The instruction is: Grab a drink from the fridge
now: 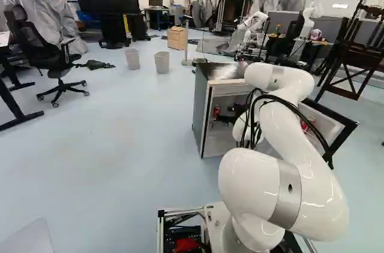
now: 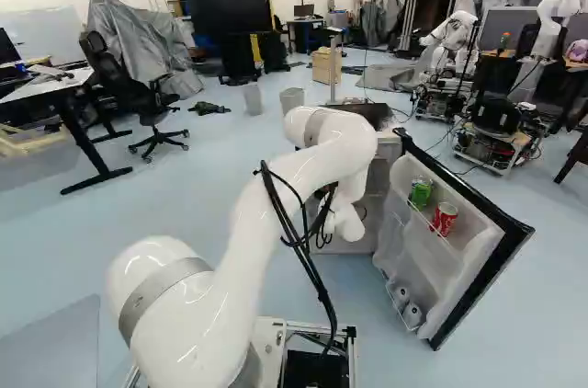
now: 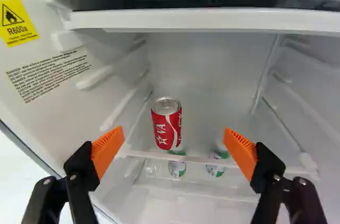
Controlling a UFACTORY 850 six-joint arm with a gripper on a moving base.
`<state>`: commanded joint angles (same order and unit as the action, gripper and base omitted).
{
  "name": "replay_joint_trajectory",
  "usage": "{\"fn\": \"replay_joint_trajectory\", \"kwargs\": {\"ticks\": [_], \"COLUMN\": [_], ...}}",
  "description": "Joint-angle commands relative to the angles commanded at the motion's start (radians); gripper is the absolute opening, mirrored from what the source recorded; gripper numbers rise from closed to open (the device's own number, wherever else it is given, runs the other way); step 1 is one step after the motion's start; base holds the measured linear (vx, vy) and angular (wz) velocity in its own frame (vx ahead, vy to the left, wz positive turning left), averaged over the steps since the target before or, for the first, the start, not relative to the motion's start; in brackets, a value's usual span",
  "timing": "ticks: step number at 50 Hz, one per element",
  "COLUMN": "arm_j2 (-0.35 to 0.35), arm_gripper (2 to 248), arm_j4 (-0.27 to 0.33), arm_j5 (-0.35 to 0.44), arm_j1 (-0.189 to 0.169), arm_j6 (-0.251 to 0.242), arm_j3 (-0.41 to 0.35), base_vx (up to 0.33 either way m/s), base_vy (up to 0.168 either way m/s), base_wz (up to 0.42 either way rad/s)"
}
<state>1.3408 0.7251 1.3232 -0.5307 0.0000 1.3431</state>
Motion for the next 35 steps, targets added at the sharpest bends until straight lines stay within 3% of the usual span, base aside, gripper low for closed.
{"fn": "replay_joint_trajectory", "kwargs": {"ticks": [35], "arm_j2": [0.086], "arm_gripper": [247], "arm_j4": [0.0], "arm_j5": [-0.032], "arm_j1": [0.042], "arm_j6": [0.0], "arm_j3": [0.171], "base_vx": [0.0], "base_vy": [0.0], "base_wz": [0.0]}}
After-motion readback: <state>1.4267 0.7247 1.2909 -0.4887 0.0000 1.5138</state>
